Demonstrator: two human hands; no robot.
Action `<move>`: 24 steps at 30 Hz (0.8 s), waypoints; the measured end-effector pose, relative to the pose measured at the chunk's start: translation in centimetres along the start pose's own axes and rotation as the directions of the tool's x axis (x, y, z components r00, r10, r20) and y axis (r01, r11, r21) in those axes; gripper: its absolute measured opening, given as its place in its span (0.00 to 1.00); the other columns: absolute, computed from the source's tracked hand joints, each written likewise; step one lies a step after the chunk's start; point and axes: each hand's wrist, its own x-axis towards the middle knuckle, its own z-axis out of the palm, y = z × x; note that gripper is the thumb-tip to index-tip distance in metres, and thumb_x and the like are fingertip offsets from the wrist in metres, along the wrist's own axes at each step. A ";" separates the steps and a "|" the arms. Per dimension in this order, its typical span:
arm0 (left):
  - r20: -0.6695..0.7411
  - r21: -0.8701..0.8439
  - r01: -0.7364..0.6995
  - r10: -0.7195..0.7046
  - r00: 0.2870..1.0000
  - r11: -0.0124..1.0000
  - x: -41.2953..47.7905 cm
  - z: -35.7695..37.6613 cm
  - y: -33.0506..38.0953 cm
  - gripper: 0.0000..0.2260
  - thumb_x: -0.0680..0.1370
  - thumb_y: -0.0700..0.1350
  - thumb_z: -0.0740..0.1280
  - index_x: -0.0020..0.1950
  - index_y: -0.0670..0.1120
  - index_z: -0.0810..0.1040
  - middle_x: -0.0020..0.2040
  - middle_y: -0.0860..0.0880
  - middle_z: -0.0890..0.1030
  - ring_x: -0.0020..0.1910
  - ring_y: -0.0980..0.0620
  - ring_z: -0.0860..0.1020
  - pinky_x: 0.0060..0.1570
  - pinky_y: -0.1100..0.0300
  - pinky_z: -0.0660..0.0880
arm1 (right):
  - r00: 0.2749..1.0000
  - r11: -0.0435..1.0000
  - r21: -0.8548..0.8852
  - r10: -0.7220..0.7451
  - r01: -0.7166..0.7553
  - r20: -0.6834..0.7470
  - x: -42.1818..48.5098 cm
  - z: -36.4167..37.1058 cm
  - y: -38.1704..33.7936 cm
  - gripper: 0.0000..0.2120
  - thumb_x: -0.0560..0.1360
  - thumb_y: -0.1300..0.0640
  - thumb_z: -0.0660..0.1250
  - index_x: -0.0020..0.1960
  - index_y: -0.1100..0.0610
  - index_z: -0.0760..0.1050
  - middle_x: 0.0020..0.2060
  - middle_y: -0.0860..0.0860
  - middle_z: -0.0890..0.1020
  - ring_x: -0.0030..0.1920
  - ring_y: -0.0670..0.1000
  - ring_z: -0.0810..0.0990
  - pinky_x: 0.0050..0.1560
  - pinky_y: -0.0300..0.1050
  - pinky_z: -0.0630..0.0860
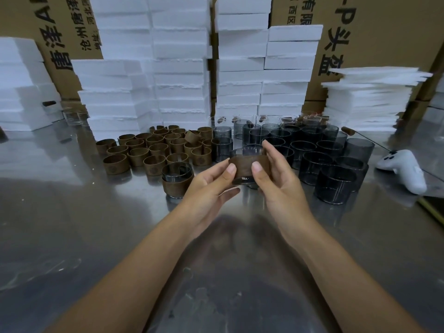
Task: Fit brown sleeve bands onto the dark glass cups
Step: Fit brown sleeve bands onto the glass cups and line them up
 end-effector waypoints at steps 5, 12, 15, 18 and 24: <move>-0.017 0.044 0.014 -0.013 1.000 0.999 0.1 0.1 -0.1 0.22 0.73 0.51 0.65 0.66 0.45 0.75 0.61 0.46 0.81 0.61 0.51 0.77 0.52 0.63 0.75 | 1.000 0.998 -0.059 0.000 -0.001 -0.031 0.2 -0.4 0.5 0.18 0.74 0.58 0.70 0.59 0.42 0.71 0.53 0.47 0.80 0.49 0.36 0.81 0.46 0.29 0.75; -0.125 0.307 0.010 0.030 0.992 0.952 0.2 0.2 -0.2 0.19 0.78 0.49 0.66 0.69 0.51 0.71 0.61 0.55 0.78 0.55 0.67 0.76 0.54 0.69 0.73 | 0.982 0.923 -0.381 -0.013 -0.061 -0.188 0.6 -1.5 1.7 0.21 0.69 0.59 0.75 0.53 0.45 0.68 0.53 0.46 0.77 0.55 0.49 0.78 0.56 0.44 0.76; -0.089 0.400 -0.003 0.042 0.995 0.916 0.1 0.3 -0.3 0.20 0.78 0.48 0.65 0.70 0.51 0.69 0.59 0.57 0.76 0.47 0.75 0.74 0.50 0.76 0.72 | 0.972 0.844 -0.535 -0.098 -0.034 -0.216 0.5 -2.1 1.8 0.22 0.69 0.58 0.76 0.54 0.46 0.66 0.55 0.47 0.75 0.55 0.49 0.75 0.55 0.43 0.72; -0.084 0.423 -0.013 0.054 0.995 0.906 0.0 0.4 -0.2 0.19 0.79 0.46 0.65 0.70 0.50 0.69 0.56 0.59 0.76 0.46 0.75 0.74 0.50 0.76 0.72 | 0.964 0.744 -0.668 -0.167 -0.015 -0.208 0.4 -2.6 2.1 0.22 0.70 0.56 0.75 0.55 0.46 0.65 0.54 0.44 0.71 0.50 0.42 0.69 0.45 0.33 0.64; -0.114 0.423 -0.021 0.076 0.991 0.906 -0.1 0.2 0.0 0.15 0.79 0.46 0.65 0.66 0.51 0.73 0.52 0.60 0.78 0.51 0.67 0.76 0.49 0.74 0.73 | 0.954 0.580 -0.802 -0.137 -0.142 -0.268 0.4 -3.4 2.1 0.22 0.72 0.54 0.73 0.61 0.51 0.66 0.60 0.50 0.70 0.54 0.54 0.74 0.53 0.52 0.74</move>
